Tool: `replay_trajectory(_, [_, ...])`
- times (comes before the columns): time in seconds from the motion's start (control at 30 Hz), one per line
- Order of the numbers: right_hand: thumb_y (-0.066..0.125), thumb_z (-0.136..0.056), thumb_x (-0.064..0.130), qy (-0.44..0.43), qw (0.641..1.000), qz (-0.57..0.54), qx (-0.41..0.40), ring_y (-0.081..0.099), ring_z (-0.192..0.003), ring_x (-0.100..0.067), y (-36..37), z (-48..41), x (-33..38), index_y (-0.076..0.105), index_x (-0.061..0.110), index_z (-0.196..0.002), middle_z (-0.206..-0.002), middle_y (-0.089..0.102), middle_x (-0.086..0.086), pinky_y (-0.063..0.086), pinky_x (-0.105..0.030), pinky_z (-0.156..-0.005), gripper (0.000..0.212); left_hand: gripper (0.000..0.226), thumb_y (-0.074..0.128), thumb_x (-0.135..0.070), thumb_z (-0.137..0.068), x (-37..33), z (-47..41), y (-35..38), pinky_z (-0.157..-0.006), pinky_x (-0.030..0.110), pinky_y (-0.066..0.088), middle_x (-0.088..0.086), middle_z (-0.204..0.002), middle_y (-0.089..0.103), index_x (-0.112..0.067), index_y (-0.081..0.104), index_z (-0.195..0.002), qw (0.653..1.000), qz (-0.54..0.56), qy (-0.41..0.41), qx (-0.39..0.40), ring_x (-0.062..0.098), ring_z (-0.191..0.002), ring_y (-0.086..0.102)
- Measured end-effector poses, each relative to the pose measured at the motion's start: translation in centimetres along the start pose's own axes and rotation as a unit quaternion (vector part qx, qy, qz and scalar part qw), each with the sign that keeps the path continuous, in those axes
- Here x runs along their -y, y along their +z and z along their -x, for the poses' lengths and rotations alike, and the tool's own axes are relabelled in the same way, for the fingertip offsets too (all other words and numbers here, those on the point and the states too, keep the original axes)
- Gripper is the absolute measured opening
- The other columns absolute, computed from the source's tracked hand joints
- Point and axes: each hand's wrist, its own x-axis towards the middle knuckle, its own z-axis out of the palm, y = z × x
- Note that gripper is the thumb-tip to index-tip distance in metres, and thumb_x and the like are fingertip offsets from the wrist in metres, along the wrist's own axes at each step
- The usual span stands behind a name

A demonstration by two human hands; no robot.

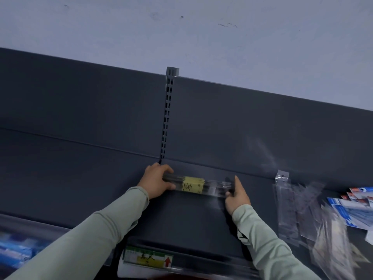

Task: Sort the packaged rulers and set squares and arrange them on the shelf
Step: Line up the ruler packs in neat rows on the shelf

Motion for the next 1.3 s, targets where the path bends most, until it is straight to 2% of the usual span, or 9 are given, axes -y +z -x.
replay_trajectory(0.17, [0.038, -0.095, 0.0, -0.051, 0.992, 0.112, 0.033, 0.014, -0.146, -0.02, -0.1, 0.2, -0.2, 0.011, 0.011, -0.151, -0.16, 0.004, -0.005, 0.014, -0.02, -0.112, 0.063, 0.063, 0.067, -0.037, -0.086, 0.6, 0.0, -0.1, -0.11, 0.033, 0.029, 0.003, -0.131, 0.038, -0.023, 0.039, -0.141, 0.999, -0.03, -0.006, 0.019, 0.023, -0.129, 0.032])
replay_trajectory(0.33, [0.035, -0.099, 0.01, -0.065, 0.981, 0.175, 0.051, 0.024, -0.143, -0.024, -0.3, 0.5, 0.4, 0.005, 0.015, -0.152, -0.159, -0.013, -0.002, 0.028, -0.025, -0.107, 0.062, 0.055, 0.055, -0.036, -0.094, 0.5, -0.2, -0.1, -0.111, 0.035, 0.028, 0.004, -0.136, 0.035, -0.021, 0.035, -0.143, 0.995, -0.088, 0.015, 0.052, 0.023, -0.129, 0.029])
replay_trajectory(0.47, [0.036, -0.098, 0.01, -0.069, 0.98, 0.183, 0.041, 0.03, -0.139, -0.025, -0.5, 0.3, 0.4, 0.015, 0.013, -0.151, -0.158, 0.006, -0.005, 0.029, -0.027, -0.108, 0.057, 0.053, 0.044, -0.025, -0.101, 0.6, -0.4, -0.8, -0.113, 0.036, 0.025, 0.005, -0.142, 0.03, -0.019, 0.024, -0.149, 0.989, -0.101, 0.021, 0.102, 0.023, -0.134, 0.024])
replay_trajectory(0.57, [0.041, -0.096, 0.008, -0.071, 0.984, 0.161, 0.016, 0.044, -0.126, -0.026, -0.7, 0.0, 0.2, 0.036, 0.015, -0.144, -0.145, 0.033, -0.009, 0.035, -0.028, -0.102, 0.048, 0.045, 0.05, -0.021, -0.098, 0.6, -0.7, -1.2, -0.109, 0.034, 0.03, 0.003, -0.135, 0.041, -0.019, 0.038, -0.141, 0.994, -0.084, 0.016, 0.073, 0.022, -0.131, 0.032])
replay_trajectory(0.67, [0.049, -0.093, 0.006, -0.063, 0.99, 0.124, -0.005, 0.048, -0.12, -0.028, -1.0, -0.5, 0.5, 0.048, 0.017, -0.136, -0.132, 0.045, -0.013, 0.036, -0.027, -0.1, 0.044, 0.039, 0.055, -0.019, -0.095, 0.4, -1.2, -1.1, -0.106, 0.033, 0.033, 0.002, -0.13, 0.047, -0.02, 0.045, -0.133, 0.996, -0.071, 0.008, 0.049, 0.021, -0.127, 0.037])
replay_trajectory(0.87, [0.056, -0.089, 0.005, -0.029, 0.996, 0.076, -0.029, 0.048, -0.122, -0.029, -1.3, -1.9, 1.2, 0.045, 0.013, -0.133, -0.133, 0.05, -0.012, 0.036, -0.027, -0.099, 0.046, 0.043, 0.06, -0.015, -0.092, 0.0, -3.1, -0.7, -0.107, 0.033, 0.033, 0.004, -0.139, 0.044, -0.019, 0.045, -0.133, 0.999, -0.037, -0.015, 0.016, 0.022, -0.13, 0.039])
replay_trajectory(1.0, [0.059, -0.088, 0.008, 0.001, 0.998, 0.055, -0.043, 0.052, -0.119, -0.032, -1.1, -3.6, 1.6, 0.037, 0.008, -0.135, -0.13, 0.055, -0.014, 0.039, -0.029, -0.097, 0.052, 0.046, 0.063, -0.015, -0.09, -0.2, -4.6, -0.5, -0.101, 0.031, 0.035, 0.007, -0.137, 0.046, -0.014, 0.041, -0.131, 0.999, -0.037, -0.018, 0.001, 0.024, -0.126, 0.044])
replay_trajectory(1.17, [0.059, -0.088, 0.008, 0.017, 0.997, 0.049, -0.053, 0.054, -0.114, -0.03, -0.5, -5.8, 1.7, 0.045, 0.007, -0.127, -0.124, 0.058, -0.013, 0.04, -0.027, -0.092, 0.041, 0.042, 0.059, -0.014, -0.092, 0.3, -6.4, 0.3, -0.095, 0.03, 0.037, 0.011, -0.128, 0.045, -0.014, 0.044, -0.131, 0.999, -0.044, -0.013, -0.008, 0.026, -0.115, 0.049])
replay_trajectory(1.3, [0.058, -0.089, 0.009, 0.015, 0.997, 0.064, -0.051, 0.051, -0.121, -0.029, -0.4, -7.2, 1.8, 0.049, 0.006, -0.131, -0.13, 0.056, -0.012, 0.037, -0.027, -0.098, 0.043, 0.046, 0.054, -0.021, -0.095, 0.9, -7.3, 0.8, -0.107, 0.033, 0.03, 0.013, -0.135, 0.038, -0.019, 0.046, -0.14, 0.998, -0.066, -0.005, -0.014, 0.03, -0.127, 0.039])
